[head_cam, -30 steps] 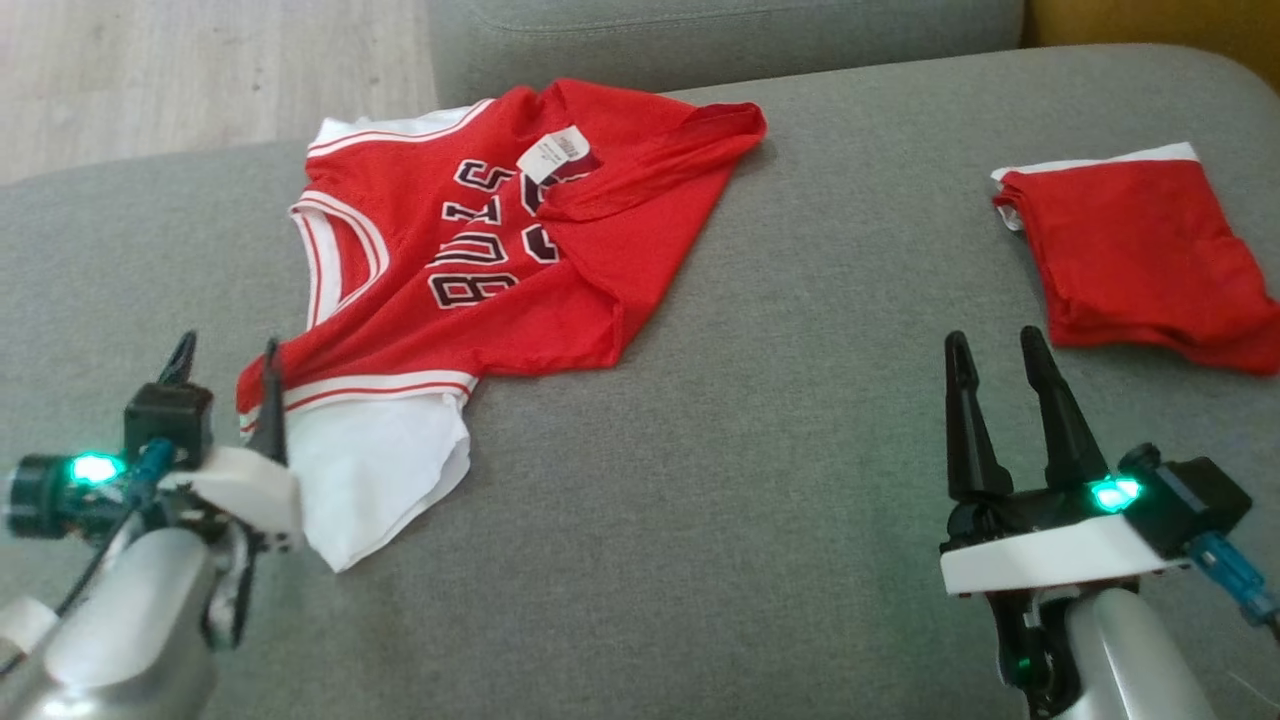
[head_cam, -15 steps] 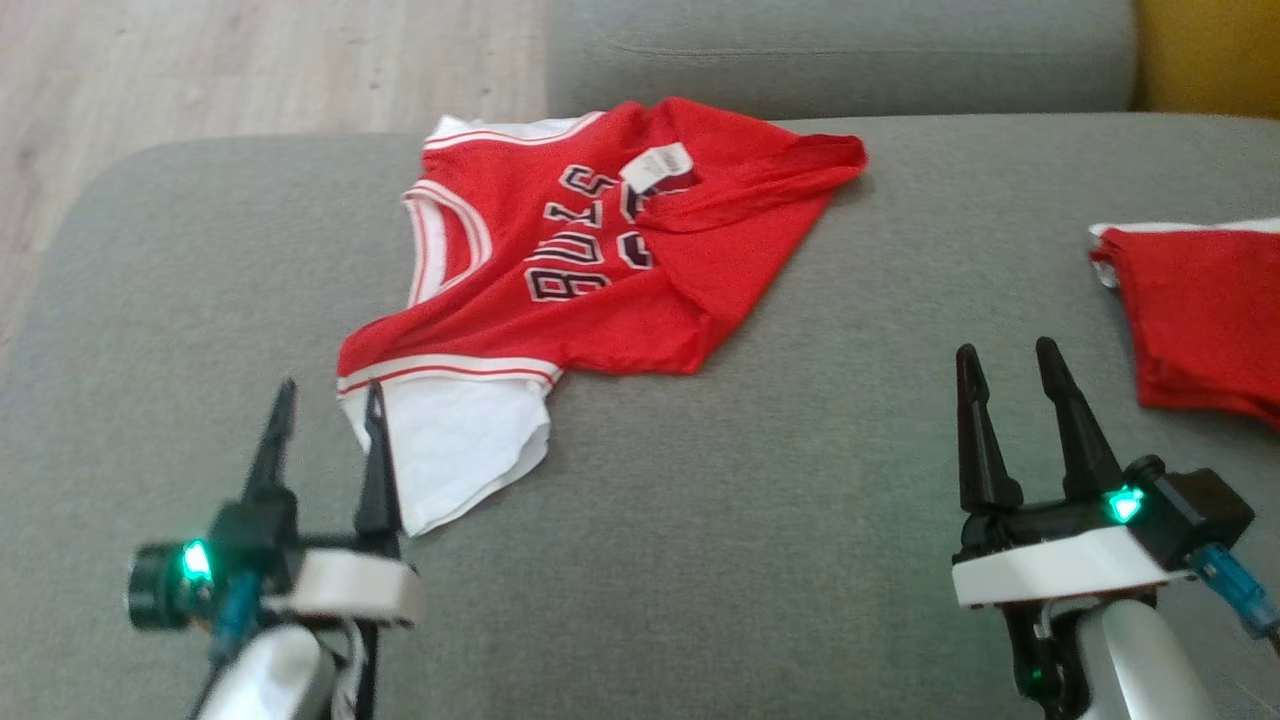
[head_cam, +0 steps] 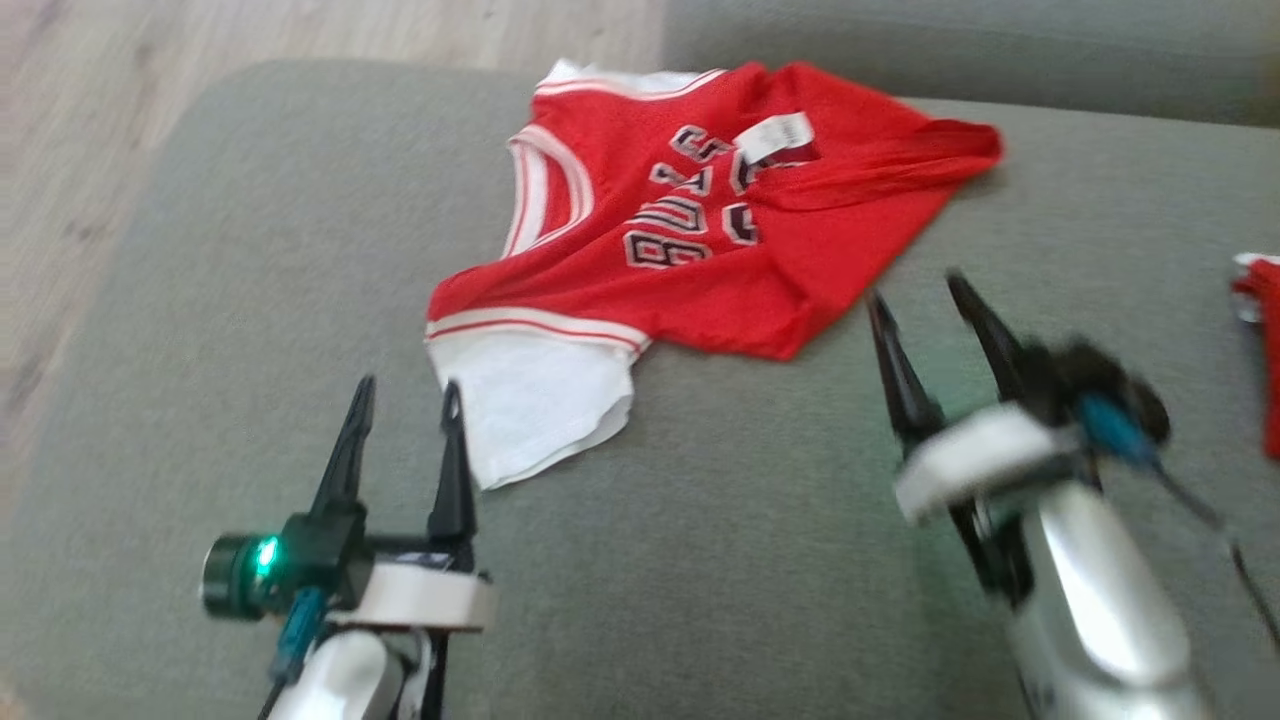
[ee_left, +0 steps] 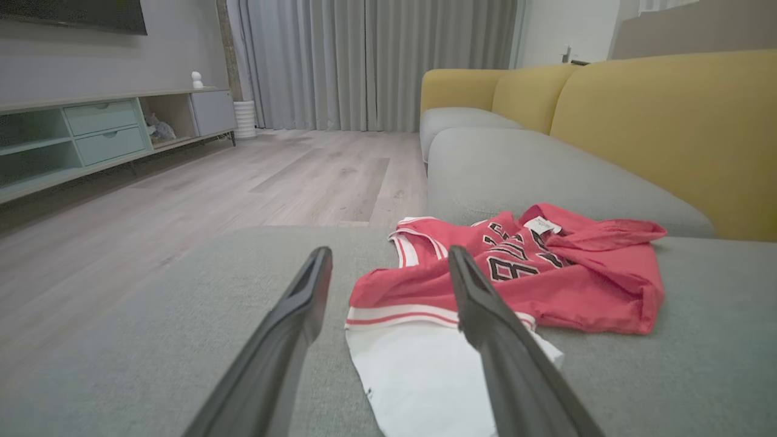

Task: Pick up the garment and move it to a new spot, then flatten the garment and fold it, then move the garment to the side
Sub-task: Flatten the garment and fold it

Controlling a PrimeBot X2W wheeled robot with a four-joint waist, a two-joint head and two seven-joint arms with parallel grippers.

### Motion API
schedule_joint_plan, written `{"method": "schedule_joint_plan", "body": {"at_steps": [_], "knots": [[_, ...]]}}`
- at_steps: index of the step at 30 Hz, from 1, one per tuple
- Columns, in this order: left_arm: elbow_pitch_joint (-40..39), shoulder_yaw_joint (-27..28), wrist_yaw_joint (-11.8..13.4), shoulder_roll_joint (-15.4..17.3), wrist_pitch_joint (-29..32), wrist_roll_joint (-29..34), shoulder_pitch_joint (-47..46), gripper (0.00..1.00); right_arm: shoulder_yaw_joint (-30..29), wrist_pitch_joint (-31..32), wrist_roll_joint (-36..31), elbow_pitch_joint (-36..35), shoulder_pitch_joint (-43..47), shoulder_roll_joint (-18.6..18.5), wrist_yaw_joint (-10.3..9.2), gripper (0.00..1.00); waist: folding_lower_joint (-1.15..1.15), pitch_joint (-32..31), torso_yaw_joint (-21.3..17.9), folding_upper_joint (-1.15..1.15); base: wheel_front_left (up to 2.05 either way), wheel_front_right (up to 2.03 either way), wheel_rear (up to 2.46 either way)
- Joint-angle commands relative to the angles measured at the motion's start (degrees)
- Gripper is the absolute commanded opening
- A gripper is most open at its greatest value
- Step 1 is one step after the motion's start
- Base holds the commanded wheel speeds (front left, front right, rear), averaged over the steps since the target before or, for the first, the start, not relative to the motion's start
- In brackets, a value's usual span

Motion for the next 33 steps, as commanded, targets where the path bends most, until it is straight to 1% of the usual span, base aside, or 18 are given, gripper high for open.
{"method": "schedule_joint_plan", "body": {"at_steps": [1,6,9,12,17,21,22,33], "knots": [[-1.54,2.66,-0.29,-0.06,-0.54,0.71,-3.26,1.00,1.89,1.17,-0.69,-0.40,-4.40,-0.09,-0.04,1.00,0.00,1.95,2.26,0.00,0.00,0.00,0.00],[-0.53,3.18,-2.38,-2.68,-0.54,1.97,-4.19,1.00,3.53,5.99,-1.25,10.50,-14.50,-1.17,-0.04,1.00,0.00,3.89,5.46,0.00,0.00,0.00,0.00],[0.51,3.33,-3.78,-4.06,-0.54,2.80,-4.96,1.00,3.76,7.35,-1.21,17.15,-19.87,-2.50,-0.04,1.00,0.00,5.15,7.30,0.00,0.00,0.00,0.00],[0.74,3.98,-4.75,-5.47,-0.54,3.64,-5.73,1.00,4.13,7.81,-1.52,22.88,-24.64,-3.56,-0.04,1.00,0.00,6.69,8.66,0.00,0.00,0.00,0.00],[1.56,4.65,-6.43,-7.45,-0.54,5.15,-6.30,1.00,4.92,6.71,-2.13,30.93,-30.43,-5.32,-0.04,1.00,0.00,8.60,10.67,0.00,0.00,0.00,0.00],[2.22,5.13,-7.58,-8.63,-0.54,6.12,-6.79,1.00,5.98,5.29,-2.25,35.83,-33.66,-6.41,-0.04,1.00,0.00,9.86,11.77,0.00,0.00,0.00,0.00],[2.22,5.13,-7.58,-8.63,-0.54,6.12,-6.79,1.00,5.98,5.29,-2.25,35.83,-33.66,-6.41,-0.04,1.00,0.00,9.86,11.77,0.00,0.00,0.00,0.00],[3.70,6.22,-9.81,-10.47,-0.54,8.14,-7.47,1.00,9.23,0.76,-0.85,44.62,-38.58,-7.30,-0.04,1.00,0.00,11.01,13.19,0.00,0.00,0.00,0.00]]}}
